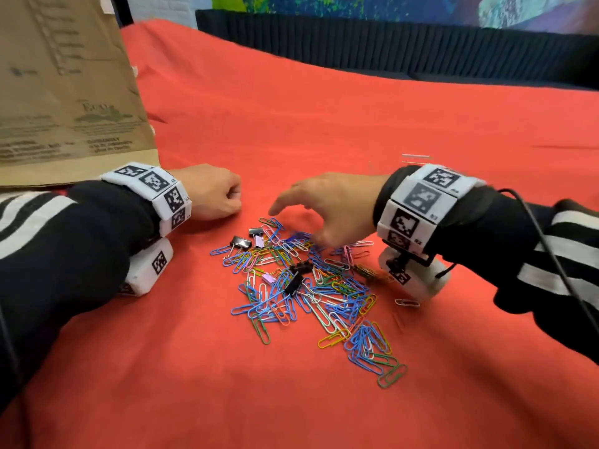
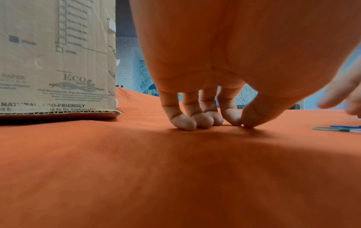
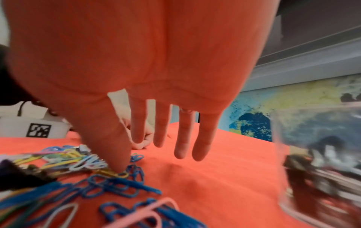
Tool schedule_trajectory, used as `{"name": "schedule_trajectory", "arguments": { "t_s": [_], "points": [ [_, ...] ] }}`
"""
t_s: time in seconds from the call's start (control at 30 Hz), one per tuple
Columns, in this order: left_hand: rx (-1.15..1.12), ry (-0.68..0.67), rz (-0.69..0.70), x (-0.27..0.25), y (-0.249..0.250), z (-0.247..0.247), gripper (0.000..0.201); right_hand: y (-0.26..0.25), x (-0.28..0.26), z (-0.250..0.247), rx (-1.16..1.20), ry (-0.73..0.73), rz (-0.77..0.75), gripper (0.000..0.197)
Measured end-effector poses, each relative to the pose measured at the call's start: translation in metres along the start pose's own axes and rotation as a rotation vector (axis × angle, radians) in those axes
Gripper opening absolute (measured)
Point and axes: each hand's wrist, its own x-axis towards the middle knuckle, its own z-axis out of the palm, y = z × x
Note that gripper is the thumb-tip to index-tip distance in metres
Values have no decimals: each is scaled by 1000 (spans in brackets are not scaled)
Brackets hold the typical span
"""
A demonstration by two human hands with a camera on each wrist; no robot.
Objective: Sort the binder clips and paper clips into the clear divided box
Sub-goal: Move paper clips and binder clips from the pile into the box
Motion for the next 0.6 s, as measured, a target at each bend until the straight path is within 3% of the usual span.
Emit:
{"name": "schedule_trajectory", "arguments": {
  "t_s": [0.07,0.13,0.4,0.6],
  "points": [
    [-1,1,-8,-1,0,0,17,-11,10,1,-25,-102,-36,90],
    [-10,3,-9,-1,0,1,19,-19,13,4,-15,-161,-56,95],
    [-35,-11,-7,-1,1,0,18,-11,-13,5,0,-7,-6,37],
    [-17,-12,-20,-3,4,-2,18,3,-36,4,15,17,66,7]
  ]
}}
